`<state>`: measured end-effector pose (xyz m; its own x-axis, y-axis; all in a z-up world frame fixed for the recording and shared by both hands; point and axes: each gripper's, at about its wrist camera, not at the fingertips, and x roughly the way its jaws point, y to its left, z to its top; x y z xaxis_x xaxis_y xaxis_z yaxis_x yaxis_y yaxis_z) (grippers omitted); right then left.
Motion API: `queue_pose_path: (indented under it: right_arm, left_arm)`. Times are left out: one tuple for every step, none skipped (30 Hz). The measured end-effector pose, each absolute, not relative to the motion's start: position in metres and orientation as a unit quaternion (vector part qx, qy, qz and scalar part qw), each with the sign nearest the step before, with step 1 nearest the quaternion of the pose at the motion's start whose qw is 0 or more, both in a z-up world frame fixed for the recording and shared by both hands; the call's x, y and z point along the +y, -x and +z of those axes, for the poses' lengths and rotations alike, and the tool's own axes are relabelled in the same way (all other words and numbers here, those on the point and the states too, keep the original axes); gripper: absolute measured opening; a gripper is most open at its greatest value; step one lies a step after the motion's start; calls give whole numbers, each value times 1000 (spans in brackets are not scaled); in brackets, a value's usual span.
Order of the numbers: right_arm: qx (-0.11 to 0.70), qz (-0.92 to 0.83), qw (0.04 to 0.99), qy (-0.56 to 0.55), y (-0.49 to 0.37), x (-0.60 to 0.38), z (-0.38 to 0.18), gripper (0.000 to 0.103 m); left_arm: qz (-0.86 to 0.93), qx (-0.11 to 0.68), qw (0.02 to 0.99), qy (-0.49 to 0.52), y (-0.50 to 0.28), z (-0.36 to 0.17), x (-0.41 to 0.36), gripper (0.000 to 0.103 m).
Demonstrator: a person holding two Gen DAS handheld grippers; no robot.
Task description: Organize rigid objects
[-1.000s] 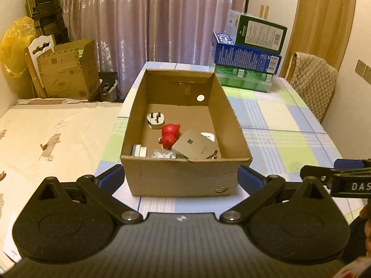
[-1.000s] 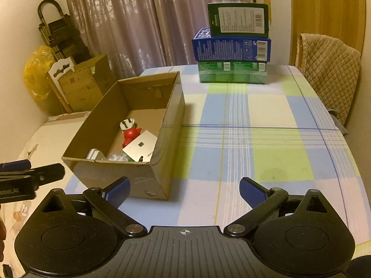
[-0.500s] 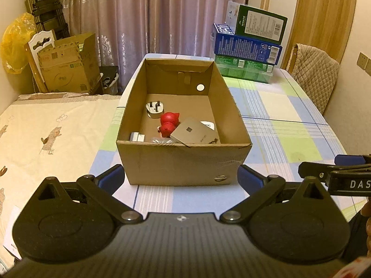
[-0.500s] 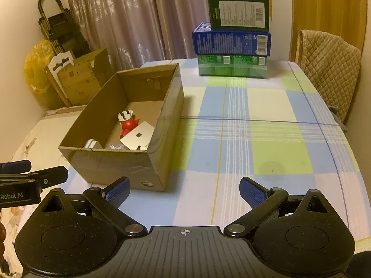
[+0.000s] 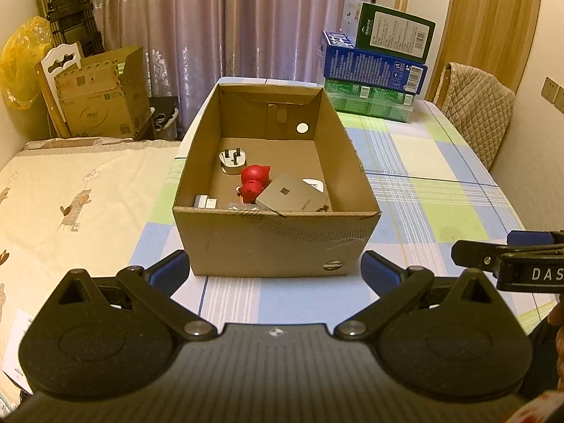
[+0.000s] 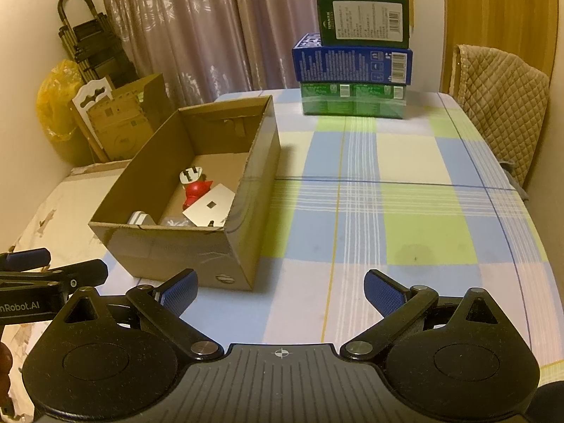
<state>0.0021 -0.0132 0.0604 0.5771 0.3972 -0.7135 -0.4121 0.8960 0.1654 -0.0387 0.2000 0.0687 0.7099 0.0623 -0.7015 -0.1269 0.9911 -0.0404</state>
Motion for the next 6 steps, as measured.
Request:
queue_pose_path:
  right_arm:
    - [400, 227, 888, 9, -2, -13, 61, 98]
    - [400, 227, 888, 9, -2, -13, 60, 98]
    - [400, 227, 888, 9, -2, -13, 60, 98]
    - [400, 226, 888, 9, -1, -14, 60, 98]
    - [400, 226, 888, 9, -1, -14, 60, 98]
    - [400, 225, 889, 8, -1, -14, 60, 98]
  left_arm:
    - [52, 375, 925, 38, 39, 69, 199, 102]
    - [54, 373, 925, 36, 39, 69, 199, 102]
    - [55, 371, 926, 36, 40, 69, 198, 102]
    - [54, 371, 926, 38, 40, 69, 199, 102]
    - [52, 370, 927, 39, 40, 70, 199, 102]
    - [51, 370, 927, 39, 40, 69, 198, 102]
